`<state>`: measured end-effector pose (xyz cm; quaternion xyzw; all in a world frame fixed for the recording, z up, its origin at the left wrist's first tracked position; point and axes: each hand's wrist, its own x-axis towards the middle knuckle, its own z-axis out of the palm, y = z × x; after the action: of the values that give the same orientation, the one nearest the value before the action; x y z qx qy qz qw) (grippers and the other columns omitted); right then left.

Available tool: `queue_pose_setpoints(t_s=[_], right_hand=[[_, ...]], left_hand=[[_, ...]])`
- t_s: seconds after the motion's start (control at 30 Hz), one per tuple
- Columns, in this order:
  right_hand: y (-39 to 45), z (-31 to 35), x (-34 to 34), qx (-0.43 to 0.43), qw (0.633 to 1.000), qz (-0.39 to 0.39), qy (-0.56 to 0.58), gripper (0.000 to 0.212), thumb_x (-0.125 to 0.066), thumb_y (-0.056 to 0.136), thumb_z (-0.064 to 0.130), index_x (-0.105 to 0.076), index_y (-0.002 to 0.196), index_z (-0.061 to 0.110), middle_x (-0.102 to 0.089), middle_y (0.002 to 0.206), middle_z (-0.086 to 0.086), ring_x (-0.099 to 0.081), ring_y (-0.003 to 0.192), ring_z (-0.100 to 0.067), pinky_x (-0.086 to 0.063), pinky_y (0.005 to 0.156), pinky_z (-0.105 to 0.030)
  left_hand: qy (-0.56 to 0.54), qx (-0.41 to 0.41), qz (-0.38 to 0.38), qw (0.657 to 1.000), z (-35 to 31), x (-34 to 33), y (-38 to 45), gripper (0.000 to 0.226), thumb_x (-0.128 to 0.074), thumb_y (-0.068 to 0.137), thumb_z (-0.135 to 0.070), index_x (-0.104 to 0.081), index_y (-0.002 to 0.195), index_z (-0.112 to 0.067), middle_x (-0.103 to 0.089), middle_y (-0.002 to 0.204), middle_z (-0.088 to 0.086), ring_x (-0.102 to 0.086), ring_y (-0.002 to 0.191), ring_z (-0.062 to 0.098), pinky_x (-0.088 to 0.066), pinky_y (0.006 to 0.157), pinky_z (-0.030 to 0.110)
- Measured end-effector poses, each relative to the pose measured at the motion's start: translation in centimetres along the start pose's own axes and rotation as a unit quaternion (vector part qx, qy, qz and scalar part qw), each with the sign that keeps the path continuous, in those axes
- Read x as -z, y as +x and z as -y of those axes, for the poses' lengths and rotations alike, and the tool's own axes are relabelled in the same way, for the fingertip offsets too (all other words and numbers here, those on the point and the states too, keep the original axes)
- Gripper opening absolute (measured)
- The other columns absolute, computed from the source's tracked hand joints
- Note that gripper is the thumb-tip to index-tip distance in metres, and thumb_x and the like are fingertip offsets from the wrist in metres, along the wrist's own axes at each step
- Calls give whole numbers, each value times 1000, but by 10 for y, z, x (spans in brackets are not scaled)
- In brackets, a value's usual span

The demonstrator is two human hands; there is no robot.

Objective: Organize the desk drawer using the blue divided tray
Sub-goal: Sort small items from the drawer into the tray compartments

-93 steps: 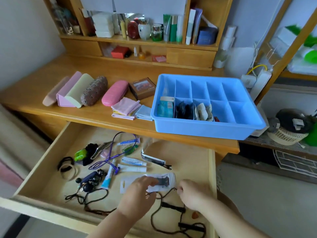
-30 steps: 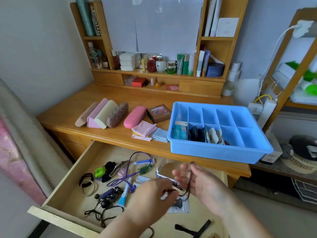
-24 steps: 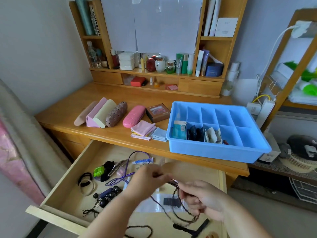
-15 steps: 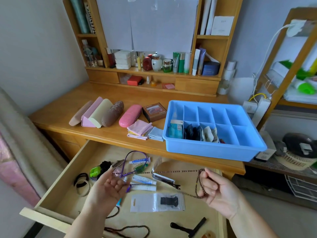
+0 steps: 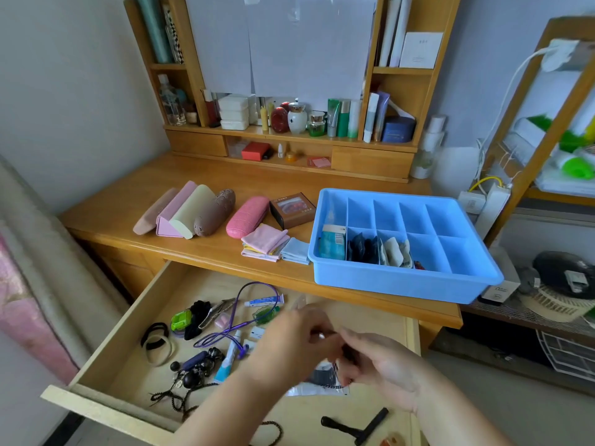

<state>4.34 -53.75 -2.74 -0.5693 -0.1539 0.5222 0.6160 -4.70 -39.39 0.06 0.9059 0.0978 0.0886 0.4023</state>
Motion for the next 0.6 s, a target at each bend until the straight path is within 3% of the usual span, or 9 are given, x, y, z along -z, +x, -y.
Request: queue_pose_setpoints(t_s=[0.13,0.2,0.3,0.4,0.47,0.5,0.53,0.57,0.6], right_hand=[[-9,3,19,0,985,-51,168,26,-62,81,30,-58,64,10,-28,44,5,-33,45,-16,-38,69,-31],[-10,1,27,-14,956,-84,279,26,-60,84,27,-58,65,10,-30,44,4,-35,40,-15,-47,64,-33],[-6,-8,27,-12,926,-119,359,22,-62,81,26,-60,64,11,-33,44,5,-43,40,-15,-43,68,-35],[2,-15,17,22,902,-138,409,19,-62,80,23,-63,65,12,-37,44,4,-49,43,-17,-42,89,-44],[6,-13,12,50,888,-149,431,11,-61,80,20,-65,72,13,-46,48,4,-55,49,-17,-37,97,-47],[7,-12,11,67,887,-147,433,9,-60,80,18,-67,78,13,-53,54,3,-59,54,-17,-39,94,-47],[8,-10,12,85,891,-135,426,11,-58,81,17,-68,84,13,-61,64,0,-64,63,-18,-42,90,-47],[8,-8,11,100,903,-115,402,14,-57,83,17,-68,91,14,-67,78,-3,-68,73,-19,-44,87,-46],[9,-6,10,109,921,-90,364,18,-56,84,19,-67,98,15,-70,92,-6,-68,84,-20,-46,86,-45]], left_hand=[[-210,213,18,954,48,15,0,30,-74,78,-34,-59,60,-14,-39,50,-7,-42,45,8,-49,63,25],[-441,285,-17,851,73,17,-13,30,-70,77,-28,-53,58,-13,-33,51,-2,-40,43,12,-55,74,36],[-678,278,-136,667,91,9,-30,27,-62,77,-27,-51,56,-14,-44,53,3,-55,51,19,-54,83,47],[-749,223,-167,601,79,-5,-33,22,-59,80,-23,-59,62,-11,-55,62,6,-62,64,22,-51,87,47],[-711,250,-178,632,65,-13,-31,19,-56,84,-14,-58,66,-8,-50,62,4,-54,61,20,-55,78,38],[-637,265,-184,700,58,-14,-30,20,-55,87,-9,-56,68,-7,-48,63,4,-50,59,19,-55,72,33],[-508,257,-173,804,53,-14,-29,21,-54,90,-7,-58,69,-8,-49,63,4,-49,59,16,-53,69,28],[-326,215,-144,909,47,-14,-29,21,-55,91,-10,-62,72,-14,-53,65,1,-50,59,10,-49,67,23],[-140,140,-98,975,39,-13,-30,19,-56,91,-17,-65,76,-22,-57,68,-4,-51,61,3,-45,65,18]])
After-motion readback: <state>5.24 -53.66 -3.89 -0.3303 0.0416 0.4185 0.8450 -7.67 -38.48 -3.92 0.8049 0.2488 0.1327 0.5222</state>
